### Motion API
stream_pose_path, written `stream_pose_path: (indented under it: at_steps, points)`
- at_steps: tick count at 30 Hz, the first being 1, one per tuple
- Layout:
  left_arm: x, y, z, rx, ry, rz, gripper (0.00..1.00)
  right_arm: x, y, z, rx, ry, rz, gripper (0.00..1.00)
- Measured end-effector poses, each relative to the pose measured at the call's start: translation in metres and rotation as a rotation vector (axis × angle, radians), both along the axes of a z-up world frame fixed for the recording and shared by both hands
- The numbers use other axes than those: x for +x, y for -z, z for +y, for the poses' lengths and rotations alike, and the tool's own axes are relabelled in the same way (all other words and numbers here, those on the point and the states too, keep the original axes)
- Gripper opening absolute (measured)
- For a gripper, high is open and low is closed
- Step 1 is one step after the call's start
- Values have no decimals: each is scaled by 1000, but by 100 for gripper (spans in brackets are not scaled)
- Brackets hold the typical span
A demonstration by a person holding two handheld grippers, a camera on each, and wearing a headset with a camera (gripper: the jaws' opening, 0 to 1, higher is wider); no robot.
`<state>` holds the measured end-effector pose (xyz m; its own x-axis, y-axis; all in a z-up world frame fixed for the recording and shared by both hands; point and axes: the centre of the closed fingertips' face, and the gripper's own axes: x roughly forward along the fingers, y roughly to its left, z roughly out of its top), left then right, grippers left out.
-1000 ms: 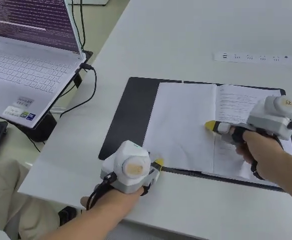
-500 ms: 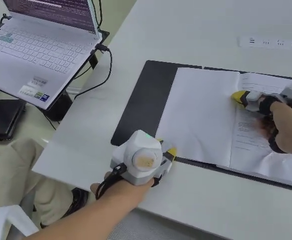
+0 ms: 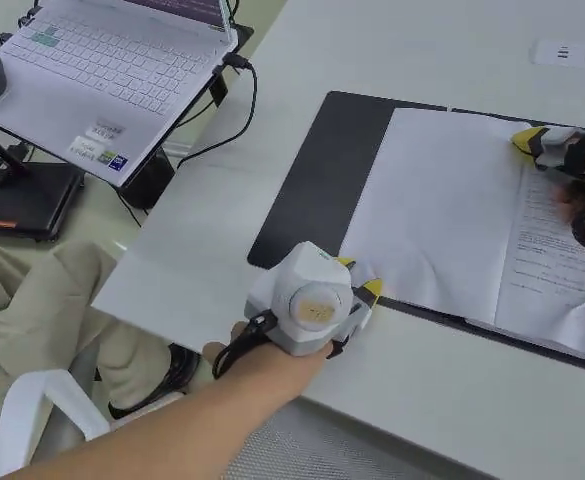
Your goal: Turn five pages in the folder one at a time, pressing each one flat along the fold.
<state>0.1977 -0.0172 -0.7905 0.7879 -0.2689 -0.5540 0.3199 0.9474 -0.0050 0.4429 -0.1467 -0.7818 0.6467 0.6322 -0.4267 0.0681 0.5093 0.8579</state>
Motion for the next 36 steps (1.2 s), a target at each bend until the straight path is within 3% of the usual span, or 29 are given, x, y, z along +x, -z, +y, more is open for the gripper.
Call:
stream_pose_path:
  at_steps: [4,6,12,16,21,36]
  points:
    - [0,0,0,-2,-1,0,21,17,-1,-6,-2,84,-12,0]
    - [0,0,0,-3,-2,0,21,20,1,-7,27,119,18,0]
    - [0,0,0,-4,-2,-1,21,17,0,-5,11,105,-3,0]
    - [0,0,0,-2,1,-1,21,6,2,-5,41,70,33,0]
    - [0,0,0,-2,1,-3,21,-14,1,-4,34,10,43,0]
    - [-1,-1,-1,-2,0,-3,21,-54,0,-4,49,-55,82,0]
